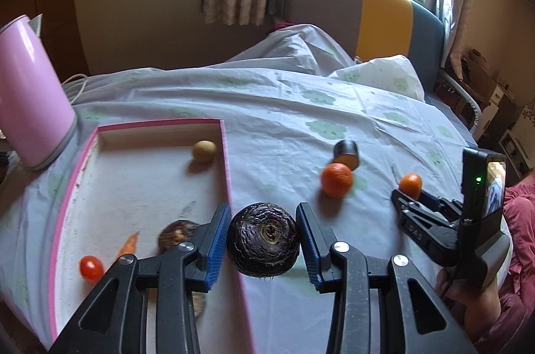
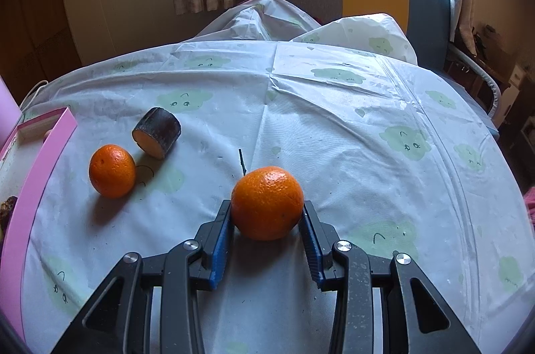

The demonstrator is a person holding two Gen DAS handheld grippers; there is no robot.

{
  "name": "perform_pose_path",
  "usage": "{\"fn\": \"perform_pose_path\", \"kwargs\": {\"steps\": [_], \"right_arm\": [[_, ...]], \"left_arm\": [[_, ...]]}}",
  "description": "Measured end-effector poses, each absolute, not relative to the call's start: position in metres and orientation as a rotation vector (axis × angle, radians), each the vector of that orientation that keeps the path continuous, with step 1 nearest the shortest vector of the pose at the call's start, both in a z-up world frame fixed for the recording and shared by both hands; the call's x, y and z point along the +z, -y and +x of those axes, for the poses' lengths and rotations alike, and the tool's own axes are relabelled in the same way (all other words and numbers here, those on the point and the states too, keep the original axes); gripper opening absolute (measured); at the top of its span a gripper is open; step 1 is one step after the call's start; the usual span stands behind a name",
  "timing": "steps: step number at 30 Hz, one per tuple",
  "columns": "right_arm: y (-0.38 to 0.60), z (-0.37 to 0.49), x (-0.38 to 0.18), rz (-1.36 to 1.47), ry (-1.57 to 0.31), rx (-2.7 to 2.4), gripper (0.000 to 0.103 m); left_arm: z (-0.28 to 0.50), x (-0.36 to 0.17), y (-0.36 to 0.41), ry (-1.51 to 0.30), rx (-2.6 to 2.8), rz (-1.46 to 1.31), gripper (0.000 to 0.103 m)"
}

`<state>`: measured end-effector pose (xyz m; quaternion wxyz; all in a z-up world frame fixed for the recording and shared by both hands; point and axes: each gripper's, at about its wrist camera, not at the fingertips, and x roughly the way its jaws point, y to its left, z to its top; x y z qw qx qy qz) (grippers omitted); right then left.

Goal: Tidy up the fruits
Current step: 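Carry the dark round root into the tray and open the left gripper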

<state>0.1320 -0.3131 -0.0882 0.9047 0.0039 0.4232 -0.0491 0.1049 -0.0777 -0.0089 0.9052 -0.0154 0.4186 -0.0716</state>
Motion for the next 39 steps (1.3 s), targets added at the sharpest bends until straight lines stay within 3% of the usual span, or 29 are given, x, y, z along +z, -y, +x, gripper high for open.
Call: {"fn": "perform_pose_path", "kwargs": {"steps": [18, 28, 39], "right_arm": [[0.308, 0.132, -0.088, -0.028, -0.879, -0.117, 0.04], [0.308, 0.133, -0.088, -0.027, -0.878, -0.116, 0.04], [0.308, 0.132, -0.087, -0.035, -0.88, -0.116, 0.039]], "left_arm": [[0.134, -0.046, -0.051, -0.977, 0.036, -0.225, 0.041], [0.143, -0.059, -0.055, -1.016, 0.028, -0.213, 0.041], [0.106, -0.032, -0.074, -0.93, 0.107, -0.244, 0.043]]}}
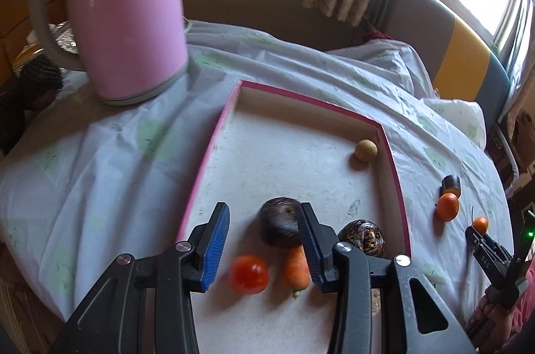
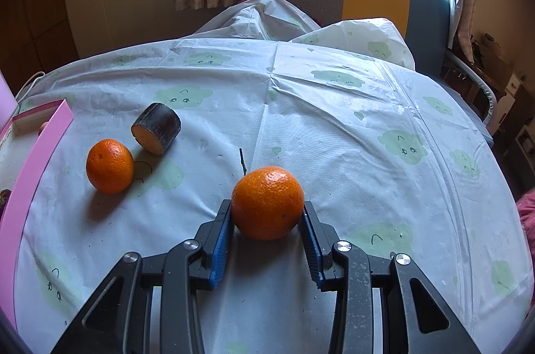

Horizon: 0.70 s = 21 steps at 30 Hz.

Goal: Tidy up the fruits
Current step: 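Carry the dark round root into the tray and open the left gripper, then carry the mandarin orange into the tray and open the right gripper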

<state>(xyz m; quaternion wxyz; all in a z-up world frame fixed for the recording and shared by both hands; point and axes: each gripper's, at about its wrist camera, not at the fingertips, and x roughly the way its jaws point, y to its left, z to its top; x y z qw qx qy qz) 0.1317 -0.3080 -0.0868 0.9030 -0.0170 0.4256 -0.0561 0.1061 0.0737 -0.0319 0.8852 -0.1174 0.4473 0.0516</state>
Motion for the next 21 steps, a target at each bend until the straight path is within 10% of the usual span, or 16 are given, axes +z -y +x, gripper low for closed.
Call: {"fn": "perform_pose_path", "kwargs": {"steps": [21], "right_arm": [[0.181, 0.059, -0.037, -0.048, -0.81, 0.37, 0.037]], "left_arm": [[0.066, -0.014, -0.075, -0.865, 0.128, -0.179, 0.043]]}}
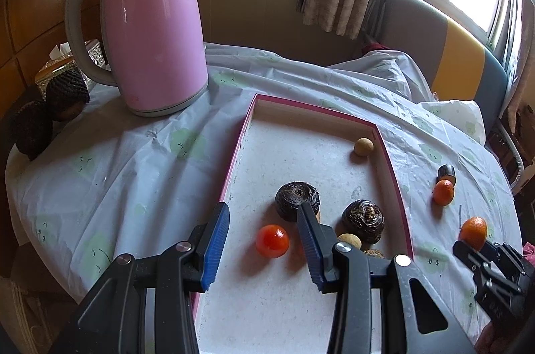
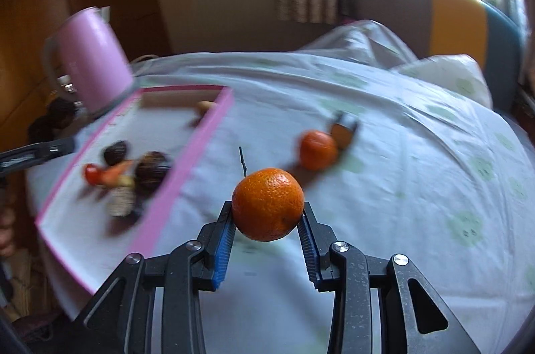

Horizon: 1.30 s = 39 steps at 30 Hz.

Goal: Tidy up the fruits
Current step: 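Carry the mandarin orange into the tray and open the right gripper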

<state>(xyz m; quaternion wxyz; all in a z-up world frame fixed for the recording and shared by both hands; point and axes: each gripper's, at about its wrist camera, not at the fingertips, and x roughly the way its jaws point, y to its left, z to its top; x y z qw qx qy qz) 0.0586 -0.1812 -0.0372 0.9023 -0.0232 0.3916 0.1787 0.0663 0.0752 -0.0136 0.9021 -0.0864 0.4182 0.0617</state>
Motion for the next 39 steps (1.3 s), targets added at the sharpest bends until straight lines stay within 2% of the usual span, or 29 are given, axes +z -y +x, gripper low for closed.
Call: {"fn": "perform_pose_path", "kwargs": {"steps": [4, 12, 23, 26, 39], "right_arm": [[0.131, 0.048, -0.03, -0.097, -0.801, 0.537, 0.037], [0.063, 0.039, -0.051, -0.195, -0.863, 0.695, 0.037], [0.052, 0.047, -0.06, -0.186, -0.904, 0.682, 0.042], [0.052, 0.043, -0.06, -0.18, -0.911, 0.682, 0.048], [0.077, 0.034, -0.04, -0.128, -0.846, 0.624, 0.048]], "left_arm": [[0.064, -0.012, -0.078, -0.863, 0.126, -0.179, 0.043], [0.058, -0.008, -0.084, -0.848, 0.134, -0.186, 0.043], [0.054, -0.014, -0.085, -0.859, 0.119, -0.201, 0.043], [0.053, -0.012, -0.085, -0.849, 0.12, -0.21, 0.043], [0.048, -0.011, -0.08, -0.836, 0.104, -0.206, 0.043]]}}
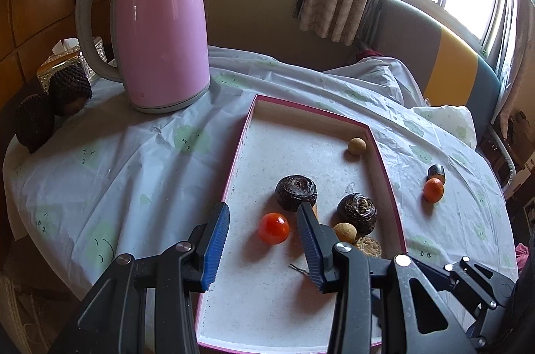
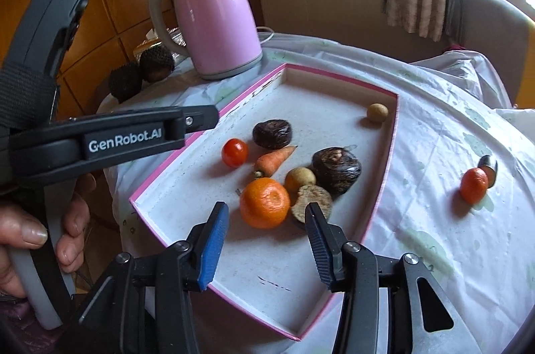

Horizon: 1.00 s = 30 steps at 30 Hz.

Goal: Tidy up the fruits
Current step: 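Carry the mandarin orange into the tray and open the right gripper, then grasp the dark cut cylinder piece with the right gripper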

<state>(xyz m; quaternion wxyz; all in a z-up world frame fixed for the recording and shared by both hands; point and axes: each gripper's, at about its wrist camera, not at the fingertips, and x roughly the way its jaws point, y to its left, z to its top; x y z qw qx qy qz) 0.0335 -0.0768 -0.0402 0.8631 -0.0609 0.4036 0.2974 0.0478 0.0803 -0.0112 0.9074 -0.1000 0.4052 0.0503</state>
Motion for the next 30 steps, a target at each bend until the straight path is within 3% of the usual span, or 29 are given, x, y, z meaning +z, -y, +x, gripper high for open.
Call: {"fn": "perform_pose_path", "kwargs": {"steps": [30], "right_arm": [[0.265, 0.096, -0.058, 0.181, -0.872, 0.07, 0.047]], "left_arm": [[0.08, -0.006, 0.025, -0.872, -0.116, -0.068, 0.043]]}}
